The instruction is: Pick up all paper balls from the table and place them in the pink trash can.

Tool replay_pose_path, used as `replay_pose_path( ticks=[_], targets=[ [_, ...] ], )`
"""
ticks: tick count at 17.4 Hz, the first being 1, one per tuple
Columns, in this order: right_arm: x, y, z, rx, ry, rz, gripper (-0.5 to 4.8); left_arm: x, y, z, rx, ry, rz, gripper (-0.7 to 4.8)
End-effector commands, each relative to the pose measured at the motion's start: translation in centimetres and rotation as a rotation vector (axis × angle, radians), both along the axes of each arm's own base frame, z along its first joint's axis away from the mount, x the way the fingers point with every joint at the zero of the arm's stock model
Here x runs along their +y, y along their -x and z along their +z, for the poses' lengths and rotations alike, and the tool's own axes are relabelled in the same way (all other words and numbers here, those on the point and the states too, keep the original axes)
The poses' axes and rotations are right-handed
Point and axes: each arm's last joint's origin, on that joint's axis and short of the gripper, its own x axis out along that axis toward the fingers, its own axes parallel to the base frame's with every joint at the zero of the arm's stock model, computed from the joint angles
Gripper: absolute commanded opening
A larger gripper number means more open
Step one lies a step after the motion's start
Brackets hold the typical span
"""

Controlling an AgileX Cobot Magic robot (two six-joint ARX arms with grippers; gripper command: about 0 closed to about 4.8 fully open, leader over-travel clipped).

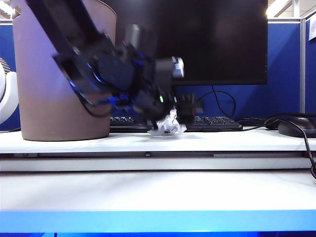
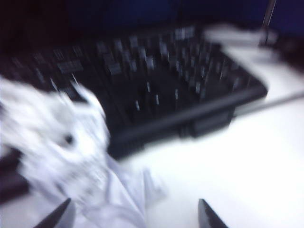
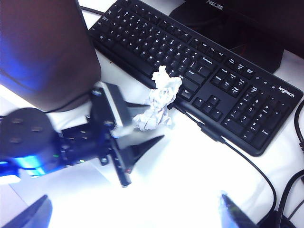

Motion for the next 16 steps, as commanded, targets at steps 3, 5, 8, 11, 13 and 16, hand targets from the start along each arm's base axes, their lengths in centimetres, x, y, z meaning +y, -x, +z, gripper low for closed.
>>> replay_pose_path(
  ticks=[3, 5, 8, 11, 13, 16],
  targets=[
    [-0.1, 0.3, 0.3, -0.011, -0.002, 0.005, 4.79, -0.1, -1.5, 0.2, 0.087, -0.077, 0.070, -0.10],
    [-0.1, 0.3, 0.3, -0.015, 0.004, 0.008, 4.79, -0.4, -1.7, 0.7, 0.149, -0.092, 0.006, -0.06],
    [-0.3, 0.0, -0.1, -0.024, 0.101, -0.056, 4.79, -1.9, -1.2, 5.0, 0.132, -0.092, -0.108, -0.06],
    [-0.7, -0.4, -0.8, -0.028, 0.213, -0.153, 4.79, -1.8, 0.7, 12.9, -0.023, -0.022, -0.153, -0.06],
    [-1.3, -1.1, -2.1, -0.009, 0.244, -0.179, 4.79, -0.2, 2.3, 19.7, -0.134, 0.014, -0.139, -0.06],
    [-1.6, -2.6, -4.8, 0.019, 0.258, -0.193, 4.79, 2.0, 4.5, 26.4, -0.242, -0.014, -0.137, -0.06]
  ],
)
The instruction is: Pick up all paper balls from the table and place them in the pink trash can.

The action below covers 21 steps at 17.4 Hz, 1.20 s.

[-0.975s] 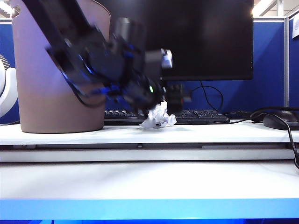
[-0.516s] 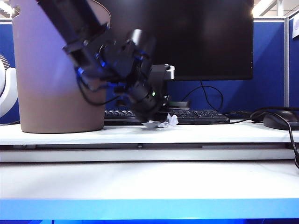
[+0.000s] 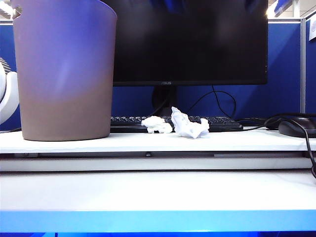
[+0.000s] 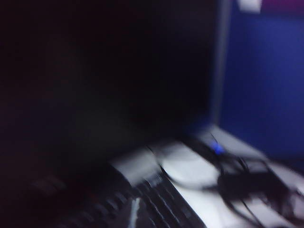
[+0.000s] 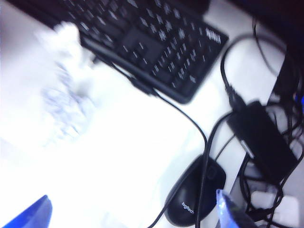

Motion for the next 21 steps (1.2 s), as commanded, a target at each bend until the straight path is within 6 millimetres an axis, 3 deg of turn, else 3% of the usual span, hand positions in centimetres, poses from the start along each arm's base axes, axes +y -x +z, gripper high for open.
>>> replay_pose_path(
  ticks=[1, 2, 4, 5, 8, 11, 13, 16, 19, 20, 21],
  targets=[
    [-0.2, -2.0, -3.2, 0.024, 0.000, -0.007, 4.79, 2.0, 2.4, 5.6, -0.047, -0.084, -0.005, -0.06],
    [0.0, -2.7, -4.0, 0.046, -0.004, 0.000, 4.79, 2.3, 2.7, 5.7, -0.028, -0.123, -0.010, 0.03],
    [0.1, -2.9, -4.1, 0.042, -0.010, -0.005, 4.79, 2.4, 2.2, 3.6, 0.108, -0.202, -0.017, 1.44],
    [0.1, -2.9, -3.8, 0.021, -0.018, -0.017, 4.79, 1.8, 1.5, 1.4, 0.208, -0.242, -0.037, 2.36],
    [-0.2, -2.5, -3.2, -0.017, 0.011, -0.057, 4.79, -0.3, -0.6, -4.3, 0.364, -0.320, -0.065, 2.63],
    [-0.4, -1.6, -2.5, -0.030, 0.015, -0.064, 4.79, -2.1, -3.1, -10.5, 0.518, -0.376, -0.029, 4.20],
    [-0.6, -1.0, -2.0, -0.046, 0.020, -0.073, 4.79, -2.4, -4.3, -13.2, 0.550, -0.412, 0.026, 4.77],
    [-0.7, -0.3, -1.6, -0.048, 0.022, -0.074, 4.79, -2.5, -5.5, -16.1, 0.601, -0.415, 0.054, 4.77],
    [-0.8, -0.1, -1.5, -0.044, 0.025, -0.074, 4.79, -2.4, -6.2, -17.1, 0.614, -0.401, 0.058, 4.52],
    [-0.8, 0.0, -1.6, -0.041, 0.027, -0.075, 4.79, -2.5, -6.3, -17.2, 0.613, -0.395, 0.050, 3.58],
    [-0.8, 0.0, -1.6, -0.038, 0.028, -0.076, 4.79, -2.6, -6.3, -17.2, 0.614, -0.387, 0.032, 1.89]
  ],
)
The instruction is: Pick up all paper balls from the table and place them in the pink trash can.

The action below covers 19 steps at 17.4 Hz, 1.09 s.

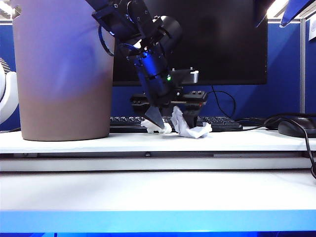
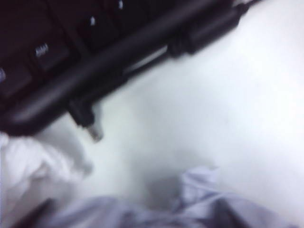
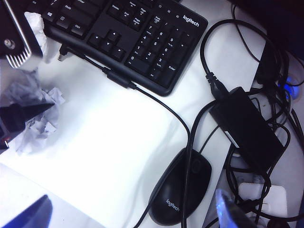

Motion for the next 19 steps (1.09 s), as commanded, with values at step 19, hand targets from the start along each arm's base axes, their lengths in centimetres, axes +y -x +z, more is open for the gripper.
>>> replay_pose_path(
  ticks=[19],
  targets=[
    [5.4, -11.9, -9.3, -0.007, -0.221, 0.259, 4.79, 10.4, 10.0, 30.8, -0.567, -0.171, 0.066, -0.06]
  ],
)
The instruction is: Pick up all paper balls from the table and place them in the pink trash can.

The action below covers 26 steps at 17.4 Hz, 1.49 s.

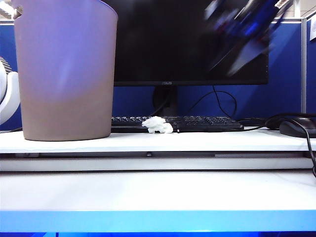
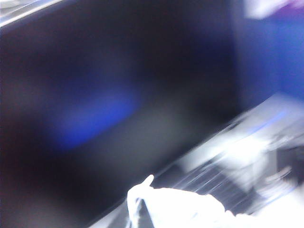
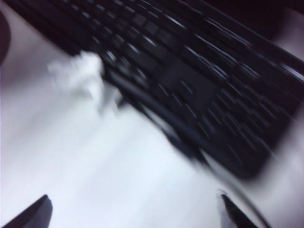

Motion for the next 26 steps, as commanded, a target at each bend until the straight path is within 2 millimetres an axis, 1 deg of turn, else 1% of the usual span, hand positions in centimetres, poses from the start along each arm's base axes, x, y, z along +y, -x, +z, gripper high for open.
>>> replay_pose_path(
  ticks=[1, 2, 3, 4, 5, 7, 8, 10, 11, 13, 15, 16, 17, 18, 19, 20, 22, 23, 24, 25, 26],
  targets=[
    [2.4, -2.9, -2.7, -0.047, -0.062, 0.048, 4.79, 2.7, -1.2, -1.2, 0.091, -0.182, 0.157, -0.06],
    [3.6, -3.9, -4.4, -0.045, -0.094, 0.096, 4.79, 4.5, -2.1, -1.6, 0.125, -0.215, 0.271, -0.06],
    [4.8, -4.5, -5.6, -0.058, -0.101, 0.120, 4.79, 5.7, -2.8, -1.9, 0.152, -0.226, 0.322, -0.06],
    [6.7, -5.4, -7.1, -0.104, -0.114, 0.155, 4.79, 7.3, -3.6, -2.0, 0.171, -0.203, 0.383, -0.06],
    [8.0, -5.8, -7.8, -0.137, -0.126, 0.179, 4.79, 8.5, -4.5, -2.2, 0.185, -0.189, 0.414, -0.06],
    [9.7, -6.4, -8.3, -0.175, -0.111, 0.179, 4.79, 9.8, -5.8, -3.1, 0.247, -0.160, 0.420, -0.06],
    [10.3, -6.7, -8.4, -0.193, -0.102, 0.175, 4.79, 10.4, -6.2, -3.5, 0.283, -0.145, 0.416, -0.06],
    [10.7, -7.4, -8.6, -0.205, -0.105, 0.177, 4.79, 10.4, -6.5, -4.2, 0.327, -0.148, 0.407, -0.06],
    [10.8, -7.7, -9.0, -0.197, -0.091, 0.163, 4.79, 10.2, -6.8, -4.5, 0.341, -0.154, 0.398, -0.06],
    [10.9, -7.4, -9.6, -0.137, -0.073, 0.170, 4.79, 10.0, -7.1, -5.3, 0.391, -0.148, 0.378, -0.06],
    [11.4, -7.2, -9.9, -0.120, -0.089, 0.202, 4.79, 10.0, -7.8, -6.4, 0.444, -0.174, 0.392, -0.03],
    [11.8, -7.0, -9.9, -0.123, -0.089, 0.209, 4.79, 10.0, -8.0, -6.6, 0.456, -0.167, 0.399, 0.39],
    [12.2, -6.9, -10.1, -0.119, -0.089, 0.218, 4.79, 9.9, -8.1, -6.7, 0.460, -0.156, 0.404, 1.11],
    [12.4, -6.8, -10.3, -0.114, -0.089, 0.224, 4.79, 9.9, -8.1, -6.6, 0.460, -0.149, 0.407, 1.50],
    [12.9, -6.7, -10.8, -0.107, -0.081, 0.228, 4.79, 10.0, -8.0, -6.7, 0.461, -0.150, 0.407, 1.63],
    [13.0, -6.7, -11.2, -0.095, -0.077, 0.229, 4.56, 10.0, -8.0, -6.7, 0.466, -0.153, 0.407, 1.63],
    [13.4, -6.6, -11.7, -0.079, -0.074, 0.238, 2.59, 10.0, -7.9, -6.8, 0.483, -0.162, 0.408, 1.63],
    [13.6, -6.6, -11.5, -0.097, -0.081, 0.243, 1.11, 10.0, -7.8, -6.9, 0.492, -0.162, 0.411, 1.63],
    [13.7, -6.6, -11.3, -0.106, -0.084, 0.244, -0.12, 10.1, -7.7, -6.8, 0.492, -0.162, 0.411, 1.62],
    [13.7, -6.7, -10.9, -0.104, -0.081, 0.240, -0.01, 10.1, -7.6, -6.6, 0.487, -0.159, 0.410, 1.62],
    [13.6, -6.7, -10.3, -0.100, -0.075, 0.236, -0.01, 10.2, -7.2, -6.1, 0.476, -0.144, 0.397, 1.60]
  ],
)
